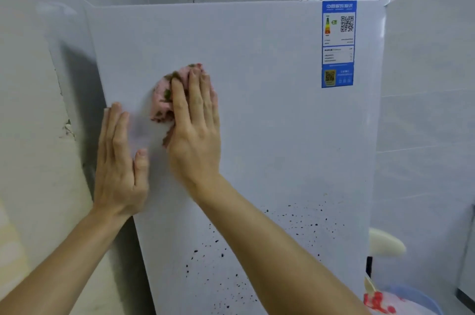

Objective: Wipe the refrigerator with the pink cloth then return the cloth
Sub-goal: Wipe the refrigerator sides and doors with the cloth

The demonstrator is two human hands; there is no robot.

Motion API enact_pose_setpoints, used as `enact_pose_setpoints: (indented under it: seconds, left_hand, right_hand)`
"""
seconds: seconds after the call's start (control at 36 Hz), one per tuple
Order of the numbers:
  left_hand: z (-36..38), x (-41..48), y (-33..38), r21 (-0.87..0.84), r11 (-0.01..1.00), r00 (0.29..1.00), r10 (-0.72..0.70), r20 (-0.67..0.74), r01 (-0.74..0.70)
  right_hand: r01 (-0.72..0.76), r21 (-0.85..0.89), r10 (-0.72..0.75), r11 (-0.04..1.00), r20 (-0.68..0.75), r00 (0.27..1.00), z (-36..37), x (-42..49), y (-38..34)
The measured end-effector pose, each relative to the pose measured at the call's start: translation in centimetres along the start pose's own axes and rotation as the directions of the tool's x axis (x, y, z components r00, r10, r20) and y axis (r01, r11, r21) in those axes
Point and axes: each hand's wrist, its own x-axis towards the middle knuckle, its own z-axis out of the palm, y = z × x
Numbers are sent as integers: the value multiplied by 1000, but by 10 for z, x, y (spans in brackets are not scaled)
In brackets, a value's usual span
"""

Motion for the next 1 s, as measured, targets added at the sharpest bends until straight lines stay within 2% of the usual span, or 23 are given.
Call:
enact_pose_setpoints:
  seconds: [0.11, 0.19, 0.33, 0.39, 0.44, 0.47, 0.53, 0.58, 0.61, 0.67, 0.72, 0.78, 0.83, 0.92, 1.0]
  left_hand:
    - [-6, -2, -4, 39, 999, 1000, -10, -23, 11]
    - [-11, -2, -6, 47, 999, 1000, 15, -18, -14]
    - [-18, -4, -13, 74, 995, 996, 66, 58, -71]
    - [-21, -3, -18, 87, 992, 993, 84, 80, -91]
    - [-24, -2, -20, 92, 991, 991, 86, 99, -96]
    - [-24, -2, -20, 92, 992, 991, 82, 102, -91]
    - [-23, -2, -18, 87, 993, 993, 73, 97, -81]
    - [-21, -4, -15, 88, 993, 993, 69, 95, -77]
    - [-19, -5, -13, 87, 993, 993, 65, 99, -74]
    - [-16, -7, -8, 90, 994, 994, 51, 93, -59]
    - [-12, -9, -3, 105, 993, 997, 36, 70, -44]
    - [-8, -10, 3, 107, 994, 998, 31, 51, -37]
    - [-5, -9, 9, 79, 995, 998, 48, 51, -52]
    - [1, -8, 19, 56, 994, 994, 92, 59, -95]
    - [8, -8, 28, 68, 991, 991, 112, 73, -117]
  right_hand:
    - [189, 61, -196, 980, 141, 970, 2, -32, -1]
    - [254, 98, -271, 962, 274, 923, -7, -74, 1]
    - [336, 102, -340, 936, 504, 794, -33, -129, 11]
    - [411, 104, -396, 906, 555, 732, -39, -125, 17]
    - [471, 80, -431, 879, 556, 711, -42, -111, 24]
    - [477, 52, -428, 877, 534, 729, -43, -100, 27]
    - [401, -17, -351, 916, 447, 823, -46, -75, 33]
    - [217, -89, -181, 972, 301, 936, -48, -52, 38]
    - [110, -121, -81, 986, 225, 971, -47, -45, 37]
    - [-56, -152, 72, 987, 103, 992, -39, -43, 27]
    - [-126, -133, 135, 983, 63, 989, -34, -56, 15]
    - [-56, -110, 73, 992, 156, 985, -38, -78, 15]
    - [126, -79, -96, 989, 305, 948, -52, -100, 27]
    - [391, -26, -331, 920, 484, 810, -77, -108, 59]
    - [515, 24, -430, 857, 583, 689, -95, -90, 78]
